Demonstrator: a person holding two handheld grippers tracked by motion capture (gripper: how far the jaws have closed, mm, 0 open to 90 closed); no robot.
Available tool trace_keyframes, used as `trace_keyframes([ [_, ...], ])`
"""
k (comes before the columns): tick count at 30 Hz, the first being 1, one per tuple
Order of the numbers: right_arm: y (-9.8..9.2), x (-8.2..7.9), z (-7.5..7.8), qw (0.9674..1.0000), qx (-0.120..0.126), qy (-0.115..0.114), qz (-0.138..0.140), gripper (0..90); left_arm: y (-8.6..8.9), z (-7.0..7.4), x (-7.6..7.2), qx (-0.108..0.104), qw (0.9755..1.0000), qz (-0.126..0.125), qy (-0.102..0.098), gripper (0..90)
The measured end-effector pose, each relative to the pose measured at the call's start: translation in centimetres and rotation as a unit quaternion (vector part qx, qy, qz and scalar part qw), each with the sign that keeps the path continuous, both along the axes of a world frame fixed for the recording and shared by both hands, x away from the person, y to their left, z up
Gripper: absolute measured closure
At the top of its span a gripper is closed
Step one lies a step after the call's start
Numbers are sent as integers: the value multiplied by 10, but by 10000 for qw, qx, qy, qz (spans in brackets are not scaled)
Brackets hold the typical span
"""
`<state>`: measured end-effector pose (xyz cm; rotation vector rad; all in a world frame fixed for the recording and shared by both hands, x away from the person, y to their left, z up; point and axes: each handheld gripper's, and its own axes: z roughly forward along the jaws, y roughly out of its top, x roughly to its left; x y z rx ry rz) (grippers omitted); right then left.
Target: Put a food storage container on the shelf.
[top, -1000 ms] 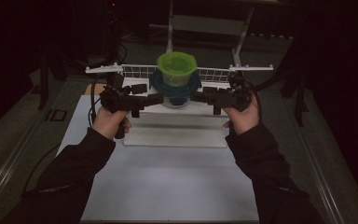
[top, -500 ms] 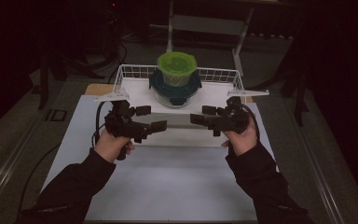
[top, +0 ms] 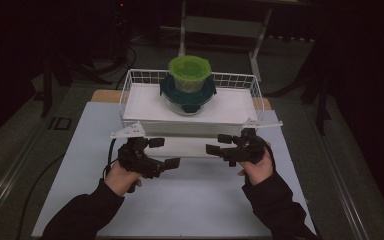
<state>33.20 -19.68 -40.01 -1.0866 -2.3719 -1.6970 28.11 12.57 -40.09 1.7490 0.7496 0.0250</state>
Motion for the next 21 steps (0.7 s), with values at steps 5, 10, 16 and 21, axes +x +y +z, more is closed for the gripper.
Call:
trace_keyframes([
  [5, -3, -5, -18, 10000, -37, 47, 17, 181, -2, -16, -3, 57, 9999, -87, 23, 0],
  [10, -5, -10, -30, 9998, -170, 42, 31, 182, -3, -31, -6, 105, 9998, -138, 131, 0],
  [16, -9, -16, -44, 9997, -222, 83, 55, 182, -5, -46, -11, 207, 9995, -207, 119, 0],
  [21, -13, -21, -55, 9995, -281, 100, 41, 181, -6, -57, -16, 309, 9991, -257, 111, 0],
])
